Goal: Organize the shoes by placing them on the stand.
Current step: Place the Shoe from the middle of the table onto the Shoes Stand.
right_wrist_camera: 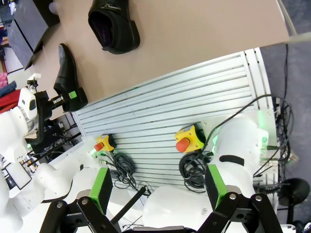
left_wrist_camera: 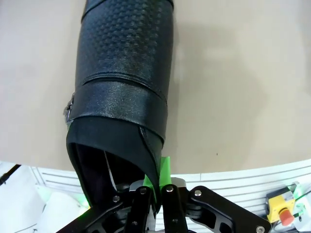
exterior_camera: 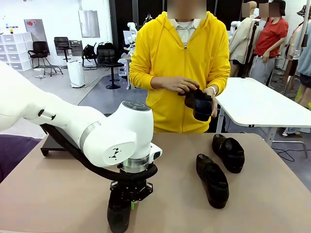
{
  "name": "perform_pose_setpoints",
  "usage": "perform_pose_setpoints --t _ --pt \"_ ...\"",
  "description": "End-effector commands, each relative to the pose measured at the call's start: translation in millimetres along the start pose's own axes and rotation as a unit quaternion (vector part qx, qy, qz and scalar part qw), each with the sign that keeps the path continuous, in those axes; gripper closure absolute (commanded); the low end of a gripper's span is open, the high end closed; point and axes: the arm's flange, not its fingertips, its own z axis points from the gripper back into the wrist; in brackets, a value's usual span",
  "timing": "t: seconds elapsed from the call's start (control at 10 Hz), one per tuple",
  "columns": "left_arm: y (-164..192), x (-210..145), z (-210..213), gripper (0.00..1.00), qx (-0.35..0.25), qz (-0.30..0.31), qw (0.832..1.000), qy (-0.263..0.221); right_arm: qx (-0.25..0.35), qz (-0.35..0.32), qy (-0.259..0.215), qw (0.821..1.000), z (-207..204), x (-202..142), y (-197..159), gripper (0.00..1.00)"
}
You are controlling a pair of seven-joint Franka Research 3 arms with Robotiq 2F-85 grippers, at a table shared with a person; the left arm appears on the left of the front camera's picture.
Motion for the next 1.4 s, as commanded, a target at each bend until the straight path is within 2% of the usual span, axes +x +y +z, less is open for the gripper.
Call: perform_pose_setpoints --t 0.0,0.1,0.3,0.4,0.5,0.6,0.8,0.9,1.0,1.3 --pt "14.3 -7.5 28.2 1.00 0.005 -0.011 1.000 -0.015 -0.003 -0.002 0.001 1.000 4.6 -0.3 -1.0 0.00" --pt "34.4 -16.6 54.0 1.00 0.003 -0.012 0.999 -0.032 -0.003 -0.002 0.001 1.000 4.6 -0.3 -1.0 0.00" --pt "93.1 -45.2 115.8 1.00 0.036 -0.027 0.997 -0.067 -0.003 -0.002 0.001 1.000 4.6 -0.3 -1.0 0.00" --pt "122.8 -55.3 136.1 1.00 0.045 -0.003 0.994 -0.100 -0.003 -0.002 0.001 1.000 4.6 -0.3 -1.0 0.00" --pt "155.1 -62.0 148.7 1.00 0.060 -0.009 0.988 -0.140 -0.003 -0.002 0.001 1.000 4.6 -0.3 -1.0 0.00" --pt "200.0 -64.2 155.8 1.00 0.069 -0.013 0.985 -0.156 -0.003 -0.002 0.001 1.000 4.6 -0.3 -1.0 0.00" --pt "273.5 -63.3 149.7 1.00 0.040 -0.044 0.984 -0.167 -0.003 -0.002 0.001 1.000 4.6 -0.3 -1.0 0.00" --pt "296.6 -62.4 144.5 1.00 -0.022 0.019 0.989 -0.144 -0.003 -0.002 0.001 1.000 4.6 -0.3 -1.0 0.00" --pt "243.2 -70.0 163.8 1.00 0.056 -0.024 0.986 -0.154 -0.003 -0.002 0.001 1.000 4.6 -0.3 -1.0 0.00" --pt "243.2 -70.0 163.8 1.00 0.056 -0.024 0.986 -0.154 -0.003 -0.002 0.001 1.000 4.6 -0.3 -1.0 0.00"
